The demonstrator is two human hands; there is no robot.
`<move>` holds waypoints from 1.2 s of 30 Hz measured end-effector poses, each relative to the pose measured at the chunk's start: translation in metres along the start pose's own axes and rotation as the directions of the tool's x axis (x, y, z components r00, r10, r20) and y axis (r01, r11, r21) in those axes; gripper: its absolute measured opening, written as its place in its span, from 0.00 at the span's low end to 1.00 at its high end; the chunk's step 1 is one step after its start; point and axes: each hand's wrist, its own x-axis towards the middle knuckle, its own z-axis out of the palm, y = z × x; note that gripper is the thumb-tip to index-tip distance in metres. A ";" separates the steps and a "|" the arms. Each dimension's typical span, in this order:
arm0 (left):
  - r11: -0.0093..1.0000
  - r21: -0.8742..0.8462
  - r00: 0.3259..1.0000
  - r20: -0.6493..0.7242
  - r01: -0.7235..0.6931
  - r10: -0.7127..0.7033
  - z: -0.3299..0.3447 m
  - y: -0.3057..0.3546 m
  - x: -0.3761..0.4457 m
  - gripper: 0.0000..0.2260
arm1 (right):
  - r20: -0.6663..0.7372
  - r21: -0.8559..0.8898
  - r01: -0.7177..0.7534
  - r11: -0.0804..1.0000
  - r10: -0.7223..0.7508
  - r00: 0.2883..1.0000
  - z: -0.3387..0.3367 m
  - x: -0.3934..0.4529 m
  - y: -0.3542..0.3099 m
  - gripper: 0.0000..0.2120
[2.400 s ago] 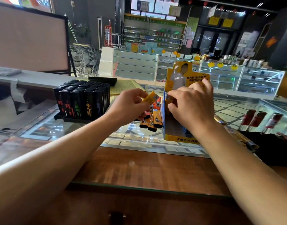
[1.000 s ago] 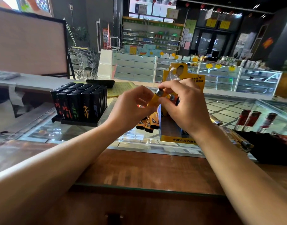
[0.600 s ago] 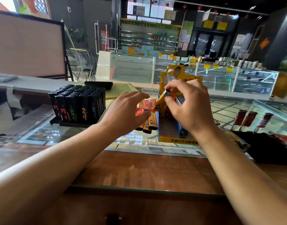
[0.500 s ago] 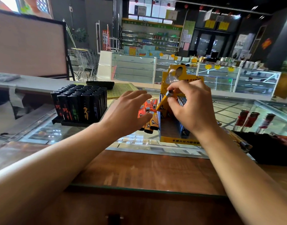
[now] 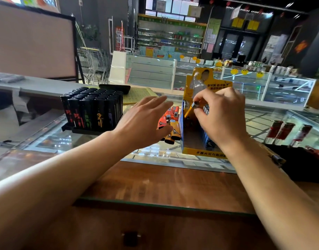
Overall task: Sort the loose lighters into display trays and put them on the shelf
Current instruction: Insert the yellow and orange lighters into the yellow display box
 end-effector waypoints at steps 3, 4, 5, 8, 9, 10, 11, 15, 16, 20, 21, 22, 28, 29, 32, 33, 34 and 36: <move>1.000 -0.017 1.000 -0.003 0.004 -0.004 -0.001 0.001 -0.001 0.31 | 0.033 -0.089 0.007 0.996 -0.004 0.999 0.005 -0.002 -0.004 0.11; 1.000 -0.022 1.000 -0.005 0.006 -0.006 -0.001 0.000 -0.001 0.31 | 0.042 -0.115 0.012 0.993 -0.007 0.999 0.007 -0.003 -0.005 0.11; 1.000 -0.025 1.000 -0.005 0.009 -0.009 -0.002 0.000 -0.001 0.31 | 0.047 -0.141 0.016 0.990 -0.010 0.999 0.009 -0.003 -0.006 0.11; 0.999 -0.040 1.000 0.006 0.023 -0.022 -0.001 -0.002 -0.002 0.30 | 0.030 -0.182 0.014 0.983 -0.009 1.000 0.012 -0.004 -0.008 0.11; 0.999 -0.046 1.000 0.010 0.025 -0.024 0.000 -0.003 -0.002 0.30 | 0.020 -0.176 0.011 0.984 -0.007 1.000 0.012 -0.003 -0.008 0.11; 0.998 -0.050 1.000 0.015 0.025 -0.025 0.000 -0.003 -0.003 0.30 | 0.010 -0.163 0.006 0.987 -0.004 1.000 0.012 -0.003 -0.008 0.11; 0.998 -0.052 0.999 0.020 0.026 -0.025 0.001 -0.003 -0.003 0.30 | 0.004 -0.149 0.001 0.989 0.000 1.000 0.012 -0.003 -0.008 0.11; 0.998 -0.058 0.999 0.039 0.032 -0.030 0.002 -0.003 -0.002 0.30 | 0.025 -0.168 -0.005 0.986 0.009 1.000 0.014 -0.004 -0.006 0.10; 0.998 -0.061 0.999 0.042 0.033 -0.030 0.003 -0.003 -0.002 0.30 | 0.033 -0.185 -0.003 0.983 0.010 0.999 0.016 -0.004 -0.006 0.10; 0.998 -0.061 0.998 0.052 0.027 -0.023 0.005 -0.002 -0.001 0.30 | 0.024 -0.230 0.001 0.973 0.004 1.000 0.021 -0.005 -0.004 0.10; 0.998 -0.060 0.998 0.053 0.025 -0.022 0.005 -0.001 -0.001 0.30 | 0.017 -0.240 0.004 0.971 0.000 1.000 0.022 -0.005 -0.004 0.10; 0.998 -0.059 0.998 0.053 0.023 -0.020 0.006 0.000 -0.001 0.30 | 0.016 -0.253 0.010 0.967 -0.006 1.000 0.022 -0.005 -0.004 0.09; 0.998 -0.067 0.998 0.057 0.019 -0.015 0.006 0.004 -0.001 0.30 | 0.056 -0.289 0.057 0.956 -0.042 0.998 0.022 -0.007 -0.002 0.07; 0.998 -0.065 0.998 0.057 0.019 -0.015 0.006 0.004 -0.002 0.30 | 0.057 -0.295 0.062 0.953 -0.047 0.997 0.022 -0.007 -0.002 0.06; 0.998 -0.061 0.998 0.062 0.020 -0.016 0.006 0.004 -0.002 0.30 | 0.080 -0.331 0.066 0.941 -0.042 0.996 0.021 -0.008 -0.003 0.08; 0.998 -0.060 0.998 0.065 0.020 -0.016 0.007 0.004 -0.002 0.30 | 0.098 -0.341 0.065 0.938 -0.033 0.995 0.021 -0.009 -0.004 0.09; 0.998 -0.060 0.998 0.068 0.020 -0.016 0.007 0.004 -0.002 0.30 | 0.112 -0.345 0.061 0.936 -0.024 0.993 0.021 -0.009 -0.004 0.10; 0.998 -0.060 0.997 0.072 0.020 -0.016 0.007 0.004 -0.002 0.30 | 0.117 -0.342 0.045 0.939 -0.005 0.993 0.021 -0.010 -0.005 0.14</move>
